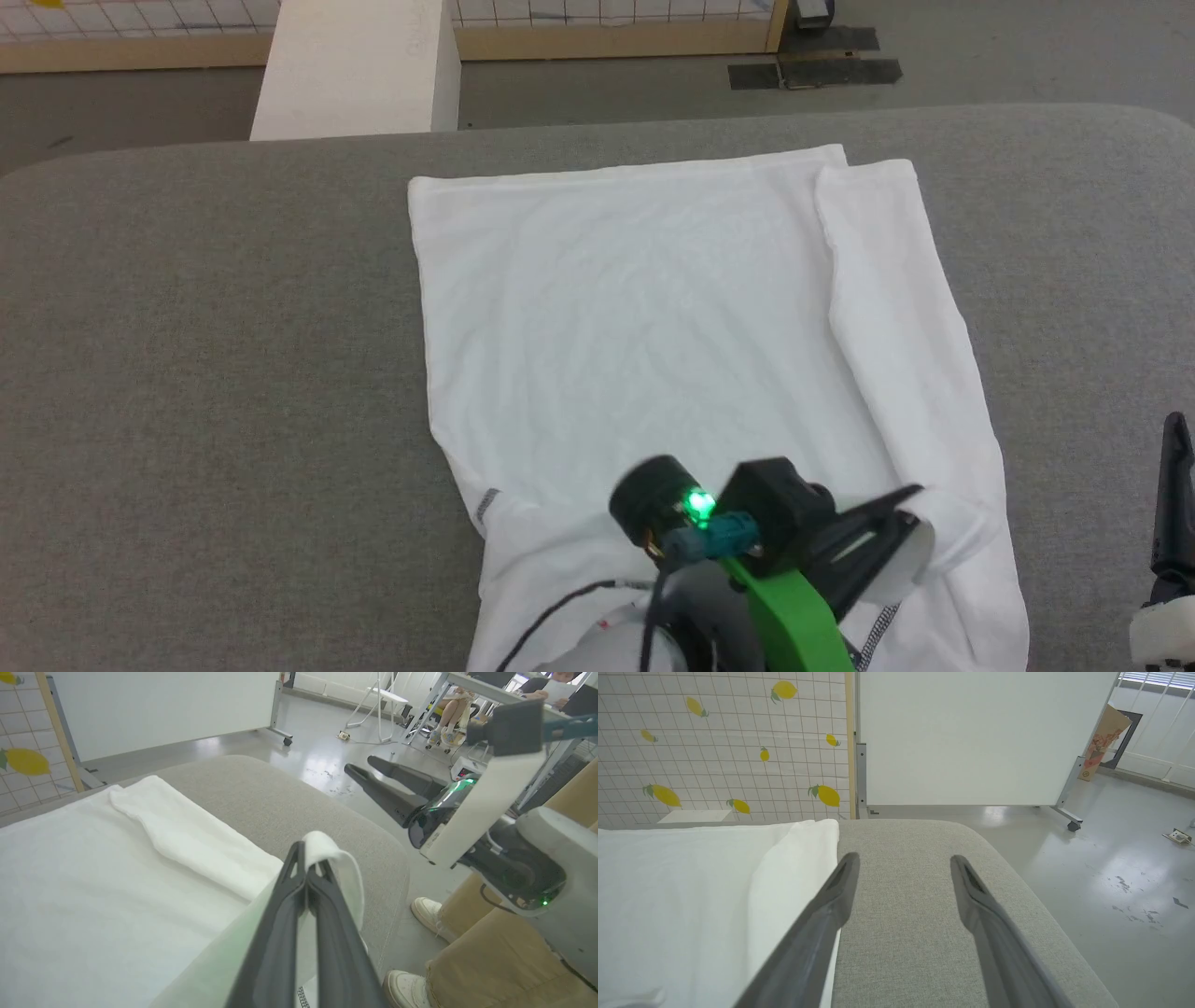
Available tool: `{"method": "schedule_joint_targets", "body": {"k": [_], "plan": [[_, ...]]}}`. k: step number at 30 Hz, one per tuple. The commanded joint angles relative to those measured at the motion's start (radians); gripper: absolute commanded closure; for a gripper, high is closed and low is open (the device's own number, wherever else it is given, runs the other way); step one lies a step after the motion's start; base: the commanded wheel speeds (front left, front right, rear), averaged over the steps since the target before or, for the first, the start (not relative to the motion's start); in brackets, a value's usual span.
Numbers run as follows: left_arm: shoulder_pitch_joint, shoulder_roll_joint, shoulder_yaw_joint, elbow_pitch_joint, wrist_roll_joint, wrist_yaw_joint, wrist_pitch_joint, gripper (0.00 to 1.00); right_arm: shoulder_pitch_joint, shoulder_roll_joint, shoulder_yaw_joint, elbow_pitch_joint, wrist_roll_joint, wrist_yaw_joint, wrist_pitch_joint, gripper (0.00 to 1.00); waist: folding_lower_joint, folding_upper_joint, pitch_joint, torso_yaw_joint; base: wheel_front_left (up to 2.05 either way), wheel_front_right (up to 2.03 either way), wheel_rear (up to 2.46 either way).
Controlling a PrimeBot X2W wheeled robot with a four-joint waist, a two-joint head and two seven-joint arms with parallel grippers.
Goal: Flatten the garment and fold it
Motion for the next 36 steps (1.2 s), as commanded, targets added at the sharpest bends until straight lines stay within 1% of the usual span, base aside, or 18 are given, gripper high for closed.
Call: {"method": "schedule_joint_targets", "body": {"k": [1, 4, 9, 13, 14, 15, 16, 22, 25, 28, 30, 32, 34, 36], "plan": [[-0.021, -0.012, -0.013, 0.032, 0.001, -0.011, -0.014, 1.00, -0.013, 0.001, 0.001, 0.003, 0.006, -0.002, -0.008, 0.00, 0.0001, -0.0001, 0.014, -0.005, 0.00, 0.00, 0.00], [-0.032, -0.035, -0.076, 0.163, -0.008, -0.041, -0.033, 1.00, -0.027, 0.001, 0.010, 0.009, 0.008, -0.002, -0.010, 0.00, 0.0001, -0.0001, 0.033, -0.014, 0.00, 0.00, 0.00], [-0.086, -0.046, -0.170, 0.390, 0.022, -0.071, -0.067, 1.00, -0.047, 0.001, 0.026, 0.028, 0.010, -0.002, -0.016, 0.00, 0.0001, -0.0001, 0.055, -0.028, 0.00, 0.00, 0.00], [-0.107, -0.047, -0.224, 0.521, -0.003, -0.076, -0.091, 1.00, -0.057, 0.001, 0.039, 0.041, 0.009, -0.002, -0.018, 0.00, 0.0001, -0.0001, 0.063, -0.039, 0.00, 0.00, 0.00], [-0.110, -0.047, -0.233, 0.540, -0.015, -0.075, -0.096, 0.72, -0.059, 0.001, 0.041, 0.044, 0.008, -0.002, -0.018, 0.00, 0.0001, -0.0001, 0.063, -0.040, 0.00, 0.00, 0.00], [-0.115, -0.047, -0.243, 0.558, -0.030, -0.071, -0.103, 0.16, -0.060, 0.001, 0.043, 0.047, 0.008, -0.002, -0.018, 0.00, 0.0001, -0.0001, 0.064, -0.042, 0.00, 0.00, 0.00], [-0.120, -0.047, -0.250, 0.567, -0.043, -0.068, -0.111, 0.00, -0.061, 0.001, 0.044, 0.049, 0.007, -0.002, -0.017, 0.00, 0.0001, -0.0001, 0.064, -0.043, 0.00, 0.00, 0.00], [-0.171, -0.047, -0.264, 0.538, -0.154, -0.048, -0.169, 0.00, -0.055, 0.001, 0.036, 0.052, -0.001, -0.002, -0.009, 0.00, 0.0001, -0.0001, 0.046, -0.026, 0.00, 0.00, 0.00], [-0.205, -0.048, -0.240, 0.509, -0.215, -0.055, -0.185, 0.00, -0.051, 0.001, 0.034, 0.046, -0.005, -0.002, -0.001, 0.00, 0.0001, -0.0001, 0.029, -0.012, 0.00, 0.00, 0.00], [-0.234, -0.043, -0.201, 0.481, -0.240, -0.055, -0.195, 0.00, -0.044, 0.001, 0.027, 0.040, -0.007, -0.002, 0.006, 0.00, 0.0001, -0.0001, 0.013, 0.004, 0.00, 0.00, 0.00], [-0.240, -0.018, -0.175, 0.437, -0.257, -0.054, -0.194, 0.00, -0.037, 0.001, 0.025, 0.037, -0.007, -0.002, 0.010, 0.00, 0.0001, -0.0001, 0.001, 0.013, 0.00, 0.00, 0.00], [-0.233, 0.017, -0.138, 0.372, -0.279, -0.037, -0.199, 0.00, -0.029, 0.001, 0.024, 0.035, -0.006, -0.002, 0.014, 0.00, 0.0001, -0.0001, -0.010, 0.020, 0.00, 0.00, 0.00], [-0.219, 0.063, -0.102, 0.298, -0.288, -0.008, -0.205, 0.00, -0.023, 0.001, 0.023, 0.032, -0.005, -0.002, 0.016, 0.00, 0.0001, -0.0001, -0.018, 0.026, 0.00, 0.00, 0.00], [-0.196, 0.115, -0.060, 0.222, -0.287, 0.037, -0.224, 0.00, -0.016, 0.001, 0.022, 0.030, -0.004, -0.002, 0.018, 0.00, 0.0001, -0.0001, -0.026, 0.032, 0.00, 0.00, 0.00]]}}
